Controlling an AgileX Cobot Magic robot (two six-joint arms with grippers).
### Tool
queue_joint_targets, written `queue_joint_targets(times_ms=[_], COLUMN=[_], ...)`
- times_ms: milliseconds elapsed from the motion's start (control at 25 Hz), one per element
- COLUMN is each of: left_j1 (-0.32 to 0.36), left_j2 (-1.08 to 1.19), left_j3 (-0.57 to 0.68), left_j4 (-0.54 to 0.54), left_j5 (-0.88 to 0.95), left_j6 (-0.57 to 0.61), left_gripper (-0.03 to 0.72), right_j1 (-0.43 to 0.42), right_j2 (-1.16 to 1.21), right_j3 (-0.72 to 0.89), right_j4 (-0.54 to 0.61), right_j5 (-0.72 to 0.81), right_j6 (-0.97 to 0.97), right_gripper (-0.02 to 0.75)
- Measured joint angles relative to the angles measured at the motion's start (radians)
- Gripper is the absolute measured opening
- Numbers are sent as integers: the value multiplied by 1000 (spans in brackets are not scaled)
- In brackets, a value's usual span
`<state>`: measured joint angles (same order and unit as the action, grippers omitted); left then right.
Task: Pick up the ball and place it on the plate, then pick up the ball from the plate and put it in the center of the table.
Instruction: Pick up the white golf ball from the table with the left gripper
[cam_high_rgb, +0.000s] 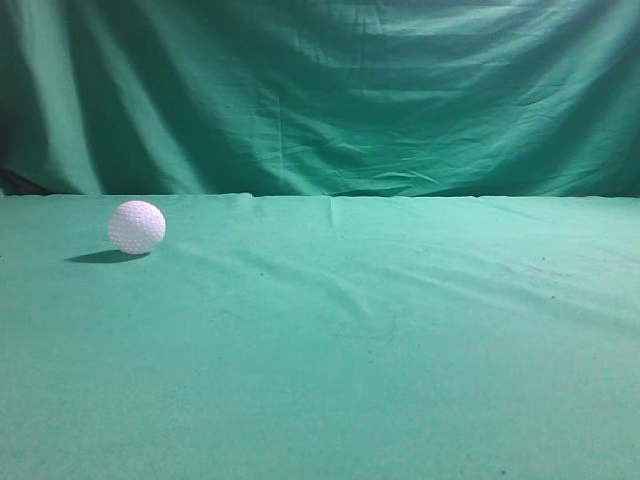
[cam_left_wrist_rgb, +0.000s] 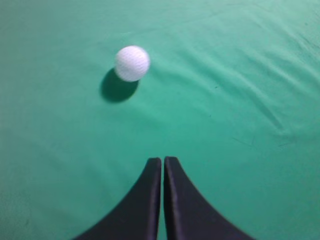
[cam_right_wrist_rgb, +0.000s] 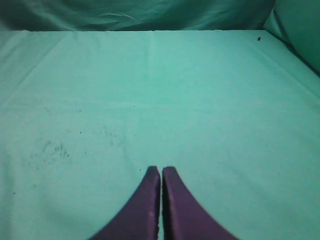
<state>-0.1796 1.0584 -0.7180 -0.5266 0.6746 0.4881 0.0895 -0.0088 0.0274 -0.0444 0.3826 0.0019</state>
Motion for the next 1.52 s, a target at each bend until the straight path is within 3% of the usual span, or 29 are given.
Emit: queue_joint_targets(times_ms=[80, 240, 360, 560, 600, 640, 880, 960, 1120, 1200, 1520], left_j1=[-90, -203, -230, -235, -235, -235, -235, -235, -235, -235, -235], left_j2=[62, 221, 346, 520, 547, 567, 654, 674, 714, 735, 824], left_j3=[-31, -131, -221, -360, -379, -398, -447, -447, -447, -450, -507], left_j4=[58, 271, 354, 373, 376, 376, 379, 387, 393, 397, 443], left_j5=[-46, -70, -45, -19, -19, -19, -22, -26, -58, -78, -82], left_j6=[-20, -179, -262, -296, -298, -300, -322, -337, -354, -356, -356], left_gripper=[0, 0, 0, 0, 48, 48, 567, 645, 645, 569, 581], right_j1=[0, 0, 0, 0, 0, 0, 0, 0, 0, 0, 0], right_j2=[0, 0, 0, 0, 0, 0, 0, 0, 0, 0, 0], right_j3=[0, 0, 0, 0, 0, 0, 0, 0, 0, 0, 0], right_j4=[0, 0, 0, 0, 0, 0, 0, 0, 0, 0, 0], right_j5=[0, 0, 0, 0, 0, 0, 0, 0, 0, 0, 0], right_j6=[0, 0, 0, 0, 0, 0, 0, 0, 0, 0, 0], right_gripper=[0, 0, 0, 0, 0, 0, 0, 0, 0, 0, 0])
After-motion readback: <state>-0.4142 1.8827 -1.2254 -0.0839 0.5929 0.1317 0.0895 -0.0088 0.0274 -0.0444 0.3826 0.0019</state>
